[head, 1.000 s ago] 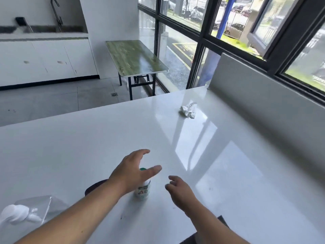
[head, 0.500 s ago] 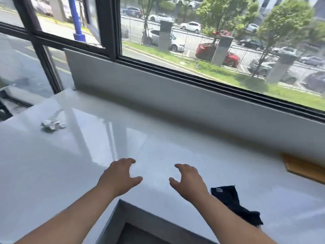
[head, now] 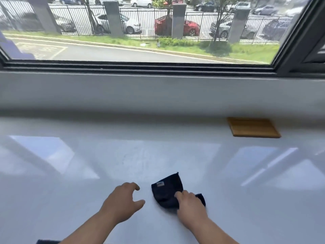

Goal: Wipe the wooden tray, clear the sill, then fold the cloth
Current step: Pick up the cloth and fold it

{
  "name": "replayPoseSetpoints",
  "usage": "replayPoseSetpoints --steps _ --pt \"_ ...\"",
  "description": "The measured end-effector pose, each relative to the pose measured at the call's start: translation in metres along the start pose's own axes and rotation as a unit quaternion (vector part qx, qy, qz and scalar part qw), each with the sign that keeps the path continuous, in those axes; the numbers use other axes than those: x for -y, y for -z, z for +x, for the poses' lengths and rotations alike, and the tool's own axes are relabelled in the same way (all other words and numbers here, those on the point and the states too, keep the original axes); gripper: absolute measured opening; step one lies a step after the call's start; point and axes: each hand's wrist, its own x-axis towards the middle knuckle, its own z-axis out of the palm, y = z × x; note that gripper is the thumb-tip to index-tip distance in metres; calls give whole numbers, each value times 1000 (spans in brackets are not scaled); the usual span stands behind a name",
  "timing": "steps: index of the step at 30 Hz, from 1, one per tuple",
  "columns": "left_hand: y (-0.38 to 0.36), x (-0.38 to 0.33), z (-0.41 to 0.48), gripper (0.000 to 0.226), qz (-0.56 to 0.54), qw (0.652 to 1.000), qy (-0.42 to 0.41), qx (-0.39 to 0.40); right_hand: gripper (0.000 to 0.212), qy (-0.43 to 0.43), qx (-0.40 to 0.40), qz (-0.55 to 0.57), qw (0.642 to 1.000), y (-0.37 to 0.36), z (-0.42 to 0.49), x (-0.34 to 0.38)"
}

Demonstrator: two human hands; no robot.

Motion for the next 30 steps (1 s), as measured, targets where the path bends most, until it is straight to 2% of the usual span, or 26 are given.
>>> replayPoseSetpoints --steps 2,6,10,12,14,19,21,26,30 --pt "0 -20 9 58 -3 1000 3 -2 45 11 5 32 999 7 7 -13" --pt "11 -54 25 49 -12 1000 -10 -13 30 -18 -39 228 973 55 16 -28" --pt "30 -93 41 56 -57 996 -61 -13 12 -7 -80 474 877 136 27 -23" --pt "39 -113 48 59 -84 992 -94 -28 17 9 -75 544 835 173 29 -19" --pt "52 -128 56 53 -96 986 -120 -63 20 25 -65 573 816 201 28 -16" --pt "98 -139 71 15 -123 968 -193 -102 25 -17 -120 576 808 247 13 -20" --pt "117 -142 75 16 -155 959 -215 -103 25 -36 -143 567 810 261 6 -22" --pt "166 -168 88 8 -286 927 -228 -88 33 -85 -230 432 868 284 -6 -29" --pt "187 -197 95 21 -329 920 -203 -65 47 -78 -246 368 893 285 -25 -30"
